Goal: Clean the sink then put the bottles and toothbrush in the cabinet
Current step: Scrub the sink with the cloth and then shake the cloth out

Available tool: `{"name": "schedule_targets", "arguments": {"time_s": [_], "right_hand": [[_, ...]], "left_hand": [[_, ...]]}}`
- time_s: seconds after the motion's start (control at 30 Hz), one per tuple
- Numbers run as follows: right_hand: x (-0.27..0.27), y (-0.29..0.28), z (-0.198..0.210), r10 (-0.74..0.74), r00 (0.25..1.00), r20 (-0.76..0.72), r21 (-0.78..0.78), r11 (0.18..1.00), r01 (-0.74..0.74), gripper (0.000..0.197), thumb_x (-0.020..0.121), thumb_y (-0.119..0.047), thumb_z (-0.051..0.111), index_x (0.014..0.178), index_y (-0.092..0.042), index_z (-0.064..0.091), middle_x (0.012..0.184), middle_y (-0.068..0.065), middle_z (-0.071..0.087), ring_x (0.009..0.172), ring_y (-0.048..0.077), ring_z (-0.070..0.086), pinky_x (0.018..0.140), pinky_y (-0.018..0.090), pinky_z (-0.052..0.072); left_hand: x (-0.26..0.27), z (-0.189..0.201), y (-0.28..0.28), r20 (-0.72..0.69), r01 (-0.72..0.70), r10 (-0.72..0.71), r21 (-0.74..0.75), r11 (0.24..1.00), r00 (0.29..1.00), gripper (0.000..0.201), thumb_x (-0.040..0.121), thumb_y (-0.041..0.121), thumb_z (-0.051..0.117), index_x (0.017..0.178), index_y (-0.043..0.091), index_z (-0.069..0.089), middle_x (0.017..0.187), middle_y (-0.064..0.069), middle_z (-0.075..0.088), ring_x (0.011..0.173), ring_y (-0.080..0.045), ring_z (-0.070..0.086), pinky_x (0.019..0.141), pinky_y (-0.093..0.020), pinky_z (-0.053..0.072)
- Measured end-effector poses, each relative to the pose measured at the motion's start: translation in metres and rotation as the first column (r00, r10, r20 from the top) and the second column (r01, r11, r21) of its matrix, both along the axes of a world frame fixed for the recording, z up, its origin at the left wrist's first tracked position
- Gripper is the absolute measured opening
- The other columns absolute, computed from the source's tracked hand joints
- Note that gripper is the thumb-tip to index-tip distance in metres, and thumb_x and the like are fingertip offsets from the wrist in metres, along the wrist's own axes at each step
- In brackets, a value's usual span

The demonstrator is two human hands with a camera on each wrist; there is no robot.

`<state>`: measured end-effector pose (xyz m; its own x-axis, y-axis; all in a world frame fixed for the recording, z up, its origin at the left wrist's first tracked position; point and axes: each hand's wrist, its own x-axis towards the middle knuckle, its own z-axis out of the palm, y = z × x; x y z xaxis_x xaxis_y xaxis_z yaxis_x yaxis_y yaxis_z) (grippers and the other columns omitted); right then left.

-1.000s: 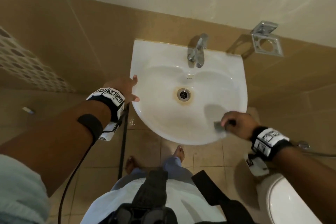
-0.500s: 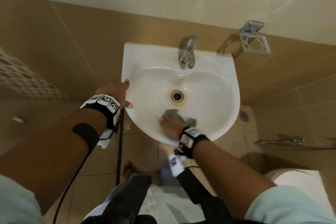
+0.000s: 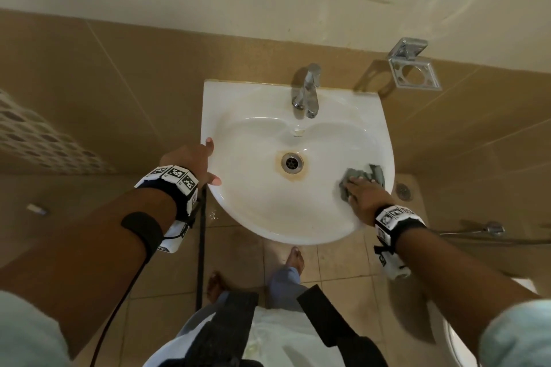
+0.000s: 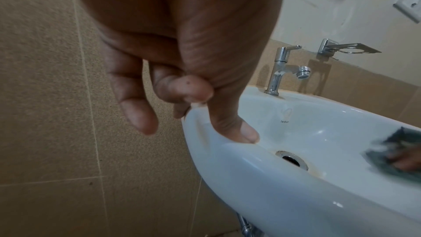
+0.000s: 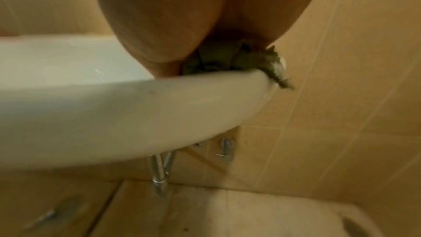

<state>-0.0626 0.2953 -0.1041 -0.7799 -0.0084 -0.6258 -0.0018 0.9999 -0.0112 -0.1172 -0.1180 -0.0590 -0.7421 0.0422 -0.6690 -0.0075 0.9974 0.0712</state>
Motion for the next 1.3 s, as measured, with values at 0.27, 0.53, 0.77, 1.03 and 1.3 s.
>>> {"name": "schedule_targets", "arguments": {"time_s": [0.27,0.53,0.77,1.03,1.3], "right_hand": [[0.014,-0.225,-0.024,-0.122,0.976,0.180,-0.397,0.899,0.186,0.061,0.103,-0.049,0.029,0.153,-0.014,0.028,0.162,0.011,0.022,0.148,0.030,0.022,0.119,0.047,0.017],[0.077,-0.075,0.027,0.192,0.976,-0.102,-0.383,0.898,-0.216,0.038,0.104,-0.021,0.043,0.140,-0.027,0.054,0.149,-0.007,0.049,0.140,0.012,0.039,0.122,0.029,0.016],[0.057,-0.084,0.012,-0.077,0.995,-0.065,-0.180,0.981,0.064,0.034,0.102,-0.031,0.040,0.131,-0.025,0.057,0.141,0.002,0.055,0.130,0.026,0.048,0.111,0.044,0.036],[0.103,-0.180,0.017,0.053,0.987,-0.151,-0.524,0.842,-0.125,0.054,0.102,-0.021,0.044,0.153,-0.031,0.028,0.155,-0.002,0.036,0.138,0.020,0.038,0.114,0.041,0.033],[0.092,-0.009,0.017,-0.146,0.935,-0.322,-0.369,0.929,0.018,0.032,0.100,-0.031,0.042,0.123,-0.043,0.060,0.132,-0.007,0.063,0.127,0.019,0.052,0.112,0.046,0.040]], "left_hand": [[-0.002,0.000,0.004,0.000,0.010,-0.010,-0.028,1.000,1.000,0.104,0.088,0.053,0.067,0.159,0.022,-0.002,0.157,-0.013,0.035,0.140,-0.034,0.039,0.109,-0.046,0.042],[0.001,0.002,0.004,-0.018,0.011,-0.012,-0.021,1.000,1.000,0.102,0.088,0.052,0.067,0.159,0.024,0.000,0.157,-0.013,0.033,0.141,-0.034,0.038,0.107,-0.047,0.043],[-0.001,-0.003,0.002,-0.012,-0.001,0.001,-0.012,1.000,1.000,0.104,0.087,0.051,0.069,0.159,0.026,-0.001,0.157,-0.010,0.033,0.140,-0.033,0.039,0.108,-0.048,0.044],[-0.005,-0.006,0.001,-0.004,0.020,-0.021,-0.028,0.999,1.000,0.106,0.085,0.054,0.069,0.159,0.024,0.001,0.154,-0.011,0.038,0.138,-0.034,0.042,0.107,-0.049,0.045],[-0.003,-0.004,0.002,-0.006,0.038,-0.038,-0.043,0.998,0.999,0.105,0.085,0.056,0.068,0.159,0.024,0.001,0.155,-0.014,0.034,0.139,-0.035,0.040,0.107,-0.050,0.045]]}}
